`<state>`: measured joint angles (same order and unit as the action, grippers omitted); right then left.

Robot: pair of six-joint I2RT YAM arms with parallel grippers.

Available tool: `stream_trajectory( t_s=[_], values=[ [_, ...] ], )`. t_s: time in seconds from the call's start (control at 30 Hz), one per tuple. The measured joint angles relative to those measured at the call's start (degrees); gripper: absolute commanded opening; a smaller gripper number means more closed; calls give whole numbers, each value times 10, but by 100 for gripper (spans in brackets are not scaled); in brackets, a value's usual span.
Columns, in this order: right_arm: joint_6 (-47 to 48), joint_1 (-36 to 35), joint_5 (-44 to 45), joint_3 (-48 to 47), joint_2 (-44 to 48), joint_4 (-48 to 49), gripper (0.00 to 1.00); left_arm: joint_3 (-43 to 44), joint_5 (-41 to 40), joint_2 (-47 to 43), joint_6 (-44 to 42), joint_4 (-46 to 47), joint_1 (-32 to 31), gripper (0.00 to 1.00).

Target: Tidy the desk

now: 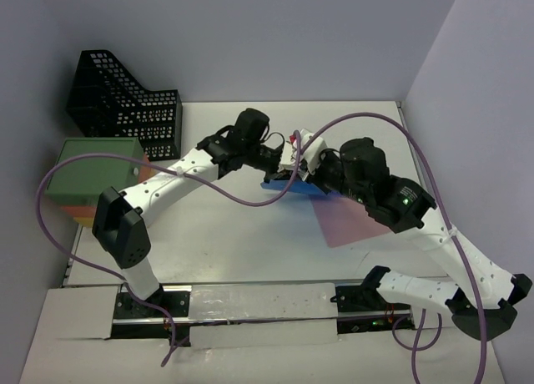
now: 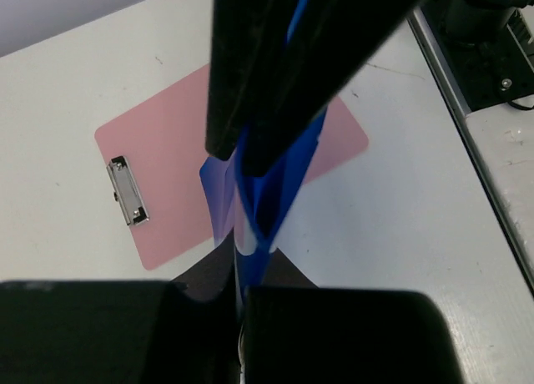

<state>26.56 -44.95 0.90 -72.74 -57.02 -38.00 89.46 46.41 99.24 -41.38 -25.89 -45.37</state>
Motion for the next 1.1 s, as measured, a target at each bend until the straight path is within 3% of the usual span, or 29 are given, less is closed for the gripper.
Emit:
stream_trajectory(
  t_s=[0.07,0.2,0.27,0.5,0.67,0.73,0.93,1.1],
  values=[
    [1,1,2,6,6,8,18,1,-2,0,15,1,-1,0],
    [-5,17,42,18,18,48,72,0,-38,-4,106,19,-4,0],
    [-24,39,68,19,30,79,82,1,-81,-9,181,22,-1,0],
    [-105,76,116,-16,58,112,92,77,-212,-10,464,12,95,0],
    [-190,71,122,-54,40,148,95,133,-340,-22,554,1,154,0],
    [-223,44,155,-50,30,175,95,145,-379,-36,580,-1,159,0],
    [-224,-158,298,-59,-107,300,97,169,-463,-81,640,-7,162,0],
    [-221,-190,336,-123,-286,333,97,169,-512,-114,669,-23,179,0]
  ],
)
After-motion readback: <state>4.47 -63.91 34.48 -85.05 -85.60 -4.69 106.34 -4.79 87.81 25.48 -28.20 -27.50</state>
